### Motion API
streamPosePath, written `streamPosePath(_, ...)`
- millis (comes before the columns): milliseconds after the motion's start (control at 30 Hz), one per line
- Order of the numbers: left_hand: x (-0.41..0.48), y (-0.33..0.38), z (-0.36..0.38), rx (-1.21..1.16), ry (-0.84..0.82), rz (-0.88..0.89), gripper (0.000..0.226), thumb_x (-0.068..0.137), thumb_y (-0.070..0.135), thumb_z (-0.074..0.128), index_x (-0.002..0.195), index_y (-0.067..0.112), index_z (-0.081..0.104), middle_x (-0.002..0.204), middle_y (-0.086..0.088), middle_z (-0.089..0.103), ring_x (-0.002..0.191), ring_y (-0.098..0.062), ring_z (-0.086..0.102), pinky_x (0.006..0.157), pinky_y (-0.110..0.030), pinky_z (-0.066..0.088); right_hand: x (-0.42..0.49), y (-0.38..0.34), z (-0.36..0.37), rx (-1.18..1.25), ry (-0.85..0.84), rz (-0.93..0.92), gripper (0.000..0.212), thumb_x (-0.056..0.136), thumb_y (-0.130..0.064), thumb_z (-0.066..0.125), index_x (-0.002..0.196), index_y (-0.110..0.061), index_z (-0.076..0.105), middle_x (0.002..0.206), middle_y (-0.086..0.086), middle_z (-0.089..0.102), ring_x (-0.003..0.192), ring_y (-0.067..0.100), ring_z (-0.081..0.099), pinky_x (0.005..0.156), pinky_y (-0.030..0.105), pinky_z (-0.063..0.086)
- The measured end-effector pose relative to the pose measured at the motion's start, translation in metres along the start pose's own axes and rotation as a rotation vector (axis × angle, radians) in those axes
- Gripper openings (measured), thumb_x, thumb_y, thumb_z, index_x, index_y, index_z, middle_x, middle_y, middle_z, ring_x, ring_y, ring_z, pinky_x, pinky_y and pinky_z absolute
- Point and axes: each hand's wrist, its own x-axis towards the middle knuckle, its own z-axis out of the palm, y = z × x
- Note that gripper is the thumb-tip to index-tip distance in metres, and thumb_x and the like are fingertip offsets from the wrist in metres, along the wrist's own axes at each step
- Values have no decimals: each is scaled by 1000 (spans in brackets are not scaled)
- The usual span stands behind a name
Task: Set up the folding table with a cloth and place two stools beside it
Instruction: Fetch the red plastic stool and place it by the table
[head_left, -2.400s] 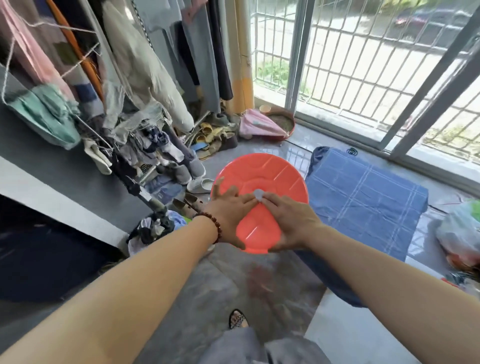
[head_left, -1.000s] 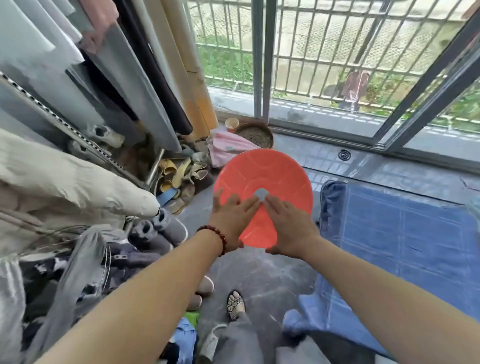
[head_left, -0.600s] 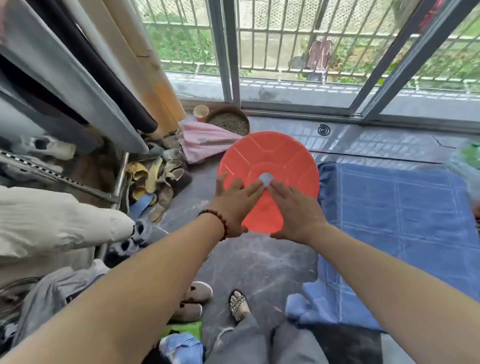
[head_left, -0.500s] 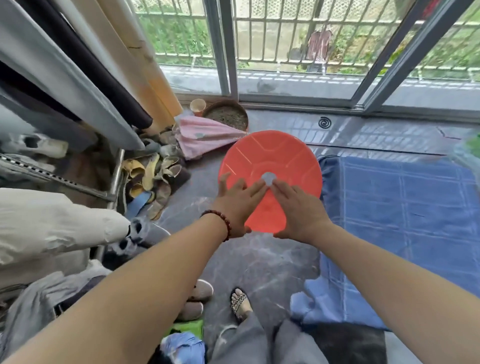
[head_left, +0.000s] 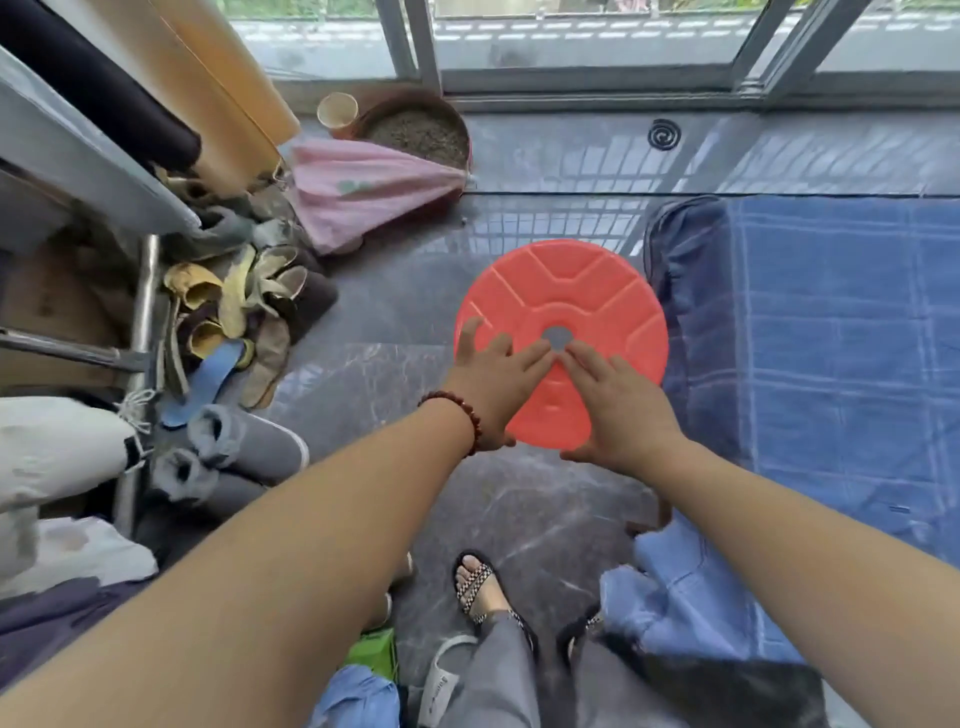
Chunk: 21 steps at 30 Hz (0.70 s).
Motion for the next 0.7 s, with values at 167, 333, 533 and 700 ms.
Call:
streamPosePath(167,50,9,75,28,-10,30,109,67,53,73,147,19,8,150,9,17,121,-27,37,105,-60,4,30,26,78,-12,-11,11,117,57,-58,78,149,-17,17,155,-5,18,112,26,43,86,35,45)
streamPosePath(333,95,9,150,24,-6,30,108,65,55,73,146,19,11,151,7,19,120,-26,39,104,-61,1,69,47,148,-35,-16,-11,116,55,-57,79,147,-16,21,152,-3,22,114,25,44,87,38,46)
streamPosePath(533,133,13,227,37,-69,5,110,65,52,75,147,16,12,151,5,21,122,-25,40,107,-61,2,109,57,228,-18,-61,-29,114,56,-55,79,147,-14,22,152,-1,22,115,26,44,93,37,43)
streamPosePath(700,154,23,274,10,-111,-9,109,67,47,77,148,16,10,153,4,18,126,-24,36,108,-60,-2,126,65,277,-23,-92,-24,112,58,-53,78,147,-12,23,154,0,21,115,25,45,97,33,39)
